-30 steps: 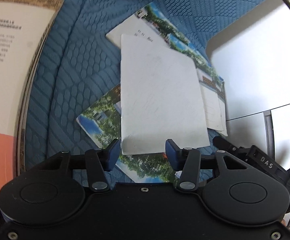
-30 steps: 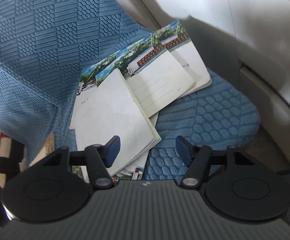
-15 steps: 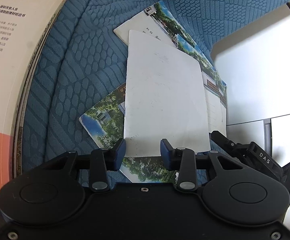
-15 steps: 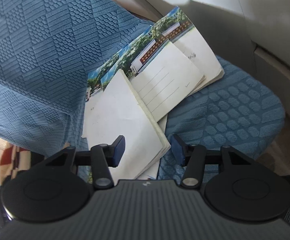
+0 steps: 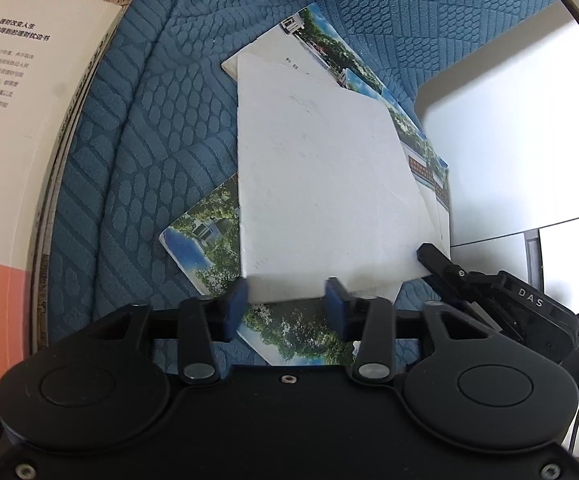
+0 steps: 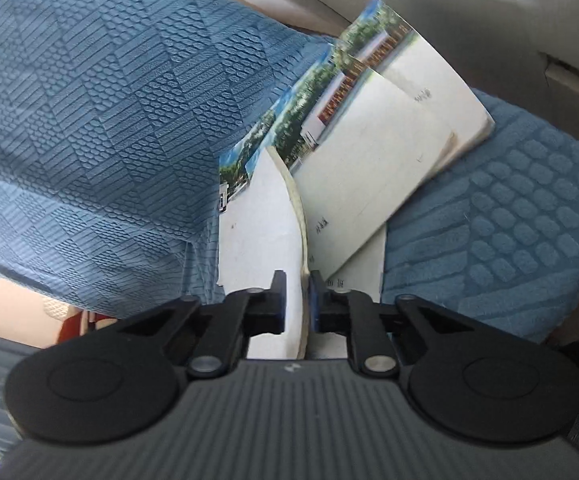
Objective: Organize objects
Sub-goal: 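Pinch the white card's edge with the right gripper while the left gripper closes on it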
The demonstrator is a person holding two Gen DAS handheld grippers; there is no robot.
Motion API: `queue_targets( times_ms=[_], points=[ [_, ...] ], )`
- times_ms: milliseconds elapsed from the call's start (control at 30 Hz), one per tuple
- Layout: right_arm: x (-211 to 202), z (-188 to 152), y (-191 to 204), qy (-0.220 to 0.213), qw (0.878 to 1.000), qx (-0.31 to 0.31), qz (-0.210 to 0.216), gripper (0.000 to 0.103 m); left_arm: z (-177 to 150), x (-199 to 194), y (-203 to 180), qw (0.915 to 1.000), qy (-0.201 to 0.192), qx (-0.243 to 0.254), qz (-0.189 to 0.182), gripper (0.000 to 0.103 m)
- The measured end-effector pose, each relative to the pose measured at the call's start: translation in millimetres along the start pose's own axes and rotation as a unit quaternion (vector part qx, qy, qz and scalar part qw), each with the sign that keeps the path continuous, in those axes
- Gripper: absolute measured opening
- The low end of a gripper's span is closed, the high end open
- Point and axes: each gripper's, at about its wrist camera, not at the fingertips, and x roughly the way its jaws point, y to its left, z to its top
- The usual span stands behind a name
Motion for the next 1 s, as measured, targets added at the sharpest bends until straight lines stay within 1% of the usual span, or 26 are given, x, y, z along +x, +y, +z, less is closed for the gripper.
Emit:
queue_targets(
  times_ms=[67, 133, 200, 333, 433, 533, 633, 733, 833, 933, 1000],
  points=[
    [-1, -3, 3, -0.002, 1.000, -0.001, 0.000, 0.006, -1, -5, 2, 1.0000, -0.003, -0.006, -0.004, 0.067],
    [-5, -5, 4, -0.006, 1.000, 0.007, -0.011, 0.005, -1, -7, 8, 0.9997, -0.002, -0.022, -0.005, 0.075],
    [-5, -7, 5, -0.008, 1.000, 0.025, -0.003, 0.004, -1, -10, 15, 0.9992, 0.001, -0.040, -0.009, 0.076],
    [-13, -11, 16, -0.009, 0.999, 0.040, 0.003, 0.004, -1, -13, 30, 0.9957, 0.002, -0.085, -0.038, 0.077],
    [-21, -11, 24, -0.014, 0.999, 0.050, -0.001, 0.004, 0, -16, 39, 0.9934, -0.001, -0.109, -0.036, 0.078],
    [-28, -12, 28, -0.017, 0.997, 0.075, 0.014, 0.004, -1, -20, 46, 0.9902, 0.000, -0.128, -0.056, 0.078],
    [-33, -16, 35, -0.016, 0.996, 0.081, 0.025, 0.004, -3, -24, 52, 0.9851, -0.002, -0.150, -0.084, 0.078],
    [-36, -23, 40, -0.011, 0.995, 0.093, 0.037, 0.004, -7, -26, 60, 0.9778, 0.001, -0.179, -0.109, 0.078],
    [-43, -29, 45, -0.009, 0.995, 0.089, 0.031, 0.004, -9, -25, 68, 0.9709, 0.003, -0.203, -0.126, 0.078],
    [-48, -33, 45, -0.008, 0.995, 0.091, 0.029, 0.004, -11, -21, 70, 0.9636, 0.013, -0.217, -0.156, 0.073],
    [-51, -35, 44, -0.009, 0.995, 0.091, 0.027, 0.004, -12, -21, 68, 0.9639, 0.017, -0.213, -0.159, 0.068]
  ],
)
